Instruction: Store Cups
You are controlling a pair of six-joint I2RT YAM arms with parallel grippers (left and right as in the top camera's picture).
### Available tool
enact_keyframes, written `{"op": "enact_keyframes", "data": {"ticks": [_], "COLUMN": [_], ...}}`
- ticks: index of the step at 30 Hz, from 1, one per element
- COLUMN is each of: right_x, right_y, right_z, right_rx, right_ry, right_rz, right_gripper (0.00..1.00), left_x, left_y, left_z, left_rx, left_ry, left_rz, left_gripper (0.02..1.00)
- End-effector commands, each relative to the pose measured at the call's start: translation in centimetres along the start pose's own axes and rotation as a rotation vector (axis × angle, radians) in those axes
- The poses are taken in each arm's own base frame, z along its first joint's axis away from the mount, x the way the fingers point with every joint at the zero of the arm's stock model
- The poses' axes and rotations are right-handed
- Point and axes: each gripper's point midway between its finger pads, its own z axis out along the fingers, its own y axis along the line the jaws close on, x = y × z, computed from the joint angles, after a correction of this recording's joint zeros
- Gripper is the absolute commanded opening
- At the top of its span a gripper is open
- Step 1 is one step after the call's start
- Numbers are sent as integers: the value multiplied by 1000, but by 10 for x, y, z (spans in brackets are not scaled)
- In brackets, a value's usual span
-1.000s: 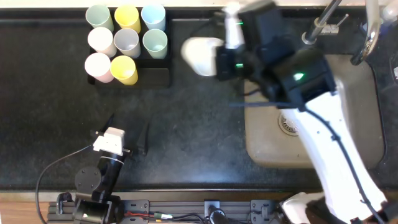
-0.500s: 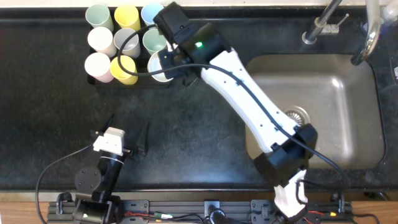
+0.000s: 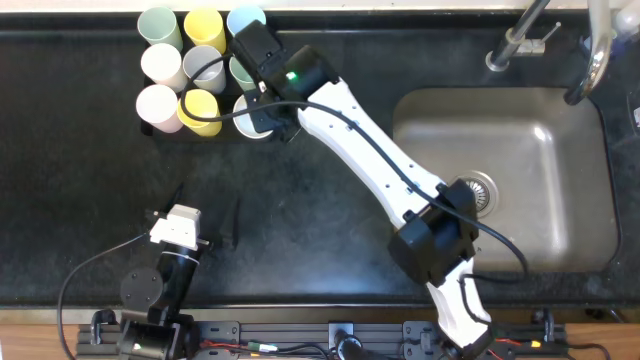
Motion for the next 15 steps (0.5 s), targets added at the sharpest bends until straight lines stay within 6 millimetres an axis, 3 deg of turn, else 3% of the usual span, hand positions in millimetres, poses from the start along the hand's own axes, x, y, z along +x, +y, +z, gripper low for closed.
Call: {"op": "enact_keyframes", "data": {"ticks": [1, 15], "right_x": [-15, -11], "right_y": [4, 2], "right_z": [7, 46], "right_rx": [7, 27], "right_ry": [-47, -12], "right_rz": [20, 52], "right_gripper": [45, 42], "left_x": [-1, -1], "left_y": [0, 0], "left_z": [0, 0], "left_rx": [5, 5], "left_ry": [-3, -4], "left_rz": [15, 16], "left_gripper": [1000, 998]}}
